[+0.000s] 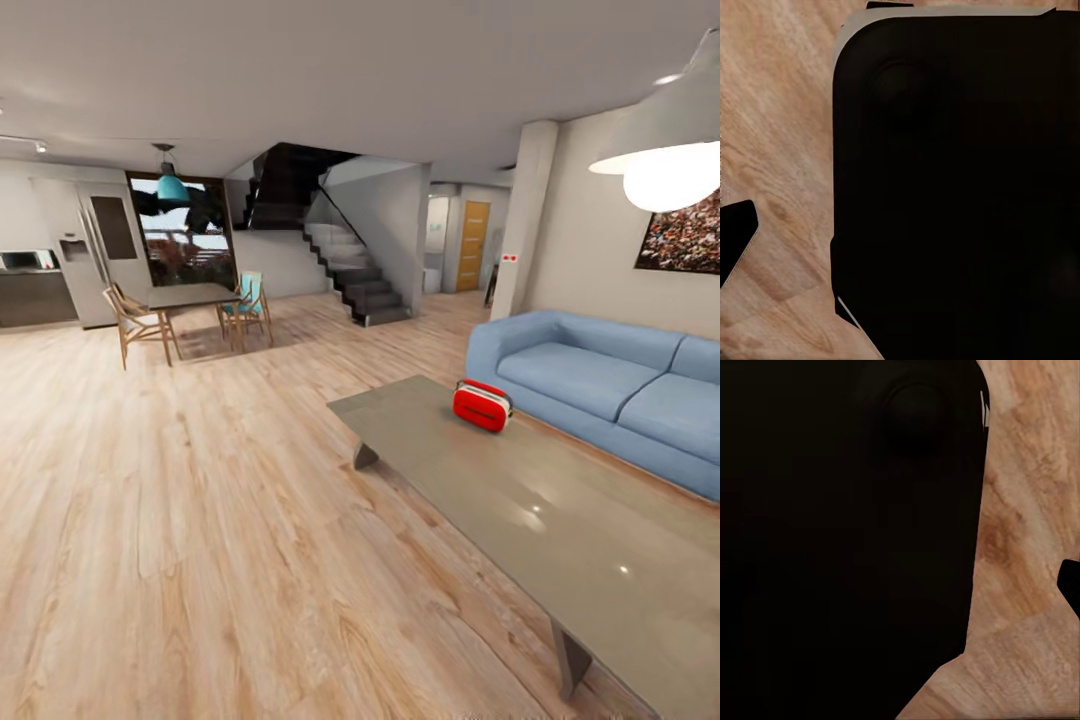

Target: Turn on the radio receiver that's on the table in the living room.

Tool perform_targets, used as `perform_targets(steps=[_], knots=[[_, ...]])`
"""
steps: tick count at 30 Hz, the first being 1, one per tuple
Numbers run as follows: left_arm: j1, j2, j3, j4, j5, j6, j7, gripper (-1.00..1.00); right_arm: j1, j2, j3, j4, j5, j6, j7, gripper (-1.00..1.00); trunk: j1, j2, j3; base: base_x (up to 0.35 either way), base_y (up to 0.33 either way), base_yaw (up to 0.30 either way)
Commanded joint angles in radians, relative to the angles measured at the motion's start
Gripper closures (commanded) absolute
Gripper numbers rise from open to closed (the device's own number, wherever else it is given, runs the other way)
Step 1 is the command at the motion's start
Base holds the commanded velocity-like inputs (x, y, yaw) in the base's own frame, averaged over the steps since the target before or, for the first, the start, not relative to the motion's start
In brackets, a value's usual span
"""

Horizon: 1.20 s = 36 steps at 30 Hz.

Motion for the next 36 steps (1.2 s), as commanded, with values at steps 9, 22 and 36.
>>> perform_targets(steps=[9,22,36], knots=[[0.0,0.001,0.0,0.0,0.001,0.001,0.0,-1.0,0.0,0.0,0.0,0.0,0.0,0.001,0.0,-1.0,0.0,0.0,0.0,0.053,0.036,-0.126],[0.0,0.002,0.0,0.0,0.001,0.002,0.0,-1.0,0.0,0.0,0.0,0.0,0.0,0.002,0.0,-1.0,0.0,0.0,0.0,0.259,0.217,-0.001],[0.0,0.012,0.0,0.0,0.035,0.002,0.0,-1.0,0.0,0.0,0.001,0.0,0.0,0.002,0.0,-1.0,0.0,0.0,0.0,0.284,0.205,0.0]])
